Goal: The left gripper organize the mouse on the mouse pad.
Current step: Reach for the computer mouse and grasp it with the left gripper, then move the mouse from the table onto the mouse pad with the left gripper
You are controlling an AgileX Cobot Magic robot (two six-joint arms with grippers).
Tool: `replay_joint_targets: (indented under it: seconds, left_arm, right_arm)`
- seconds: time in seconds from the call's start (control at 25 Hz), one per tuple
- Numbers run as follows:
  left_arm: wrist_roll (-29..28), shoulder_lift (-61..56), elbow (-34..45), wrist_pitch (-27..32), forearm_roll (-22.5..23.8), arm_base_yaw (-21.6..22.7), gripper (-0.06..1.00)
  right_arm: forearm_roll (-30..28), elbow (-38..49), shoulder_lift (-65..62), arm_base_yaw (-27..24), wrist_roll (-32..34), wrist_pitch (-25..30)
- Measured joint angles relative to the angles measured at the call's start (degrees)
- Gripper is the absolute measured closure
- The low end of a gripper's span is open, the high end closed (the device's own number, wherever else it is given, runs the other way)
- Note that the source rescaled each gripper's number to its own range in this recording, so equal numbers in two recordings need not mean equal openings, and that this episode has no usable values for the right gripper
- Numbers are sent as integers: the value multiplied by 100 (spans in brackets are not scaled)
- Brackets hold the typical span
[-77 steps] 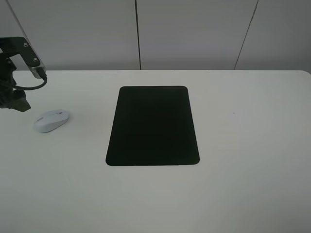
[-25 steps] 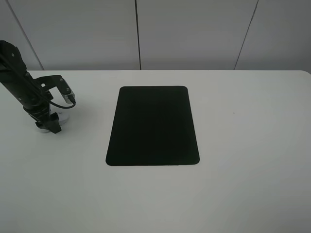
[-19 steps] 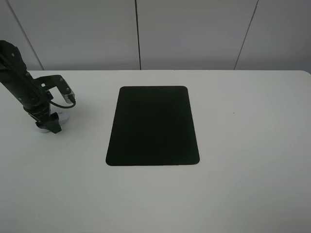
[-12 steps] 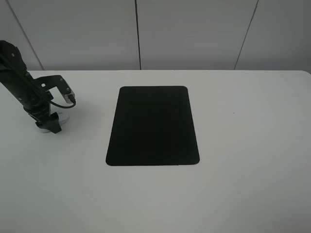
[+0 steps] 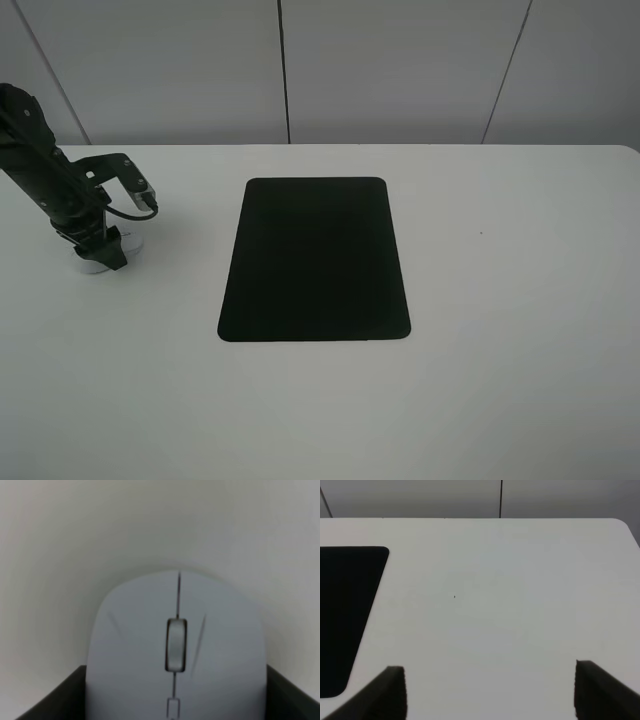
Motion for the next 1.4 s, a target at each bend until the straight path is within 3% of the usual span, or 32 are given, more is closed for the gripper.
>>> replay_joint_targets:
  seconds: [1.16,1.4]
  left_arm:
    - [0,-135,16,-9,-13,0,94]
    - [-411,-588,21,15,-35,0,94]
  right_arm:
    - [0,0,0,0,0,0]
    - [0,0,0,0,0,0]
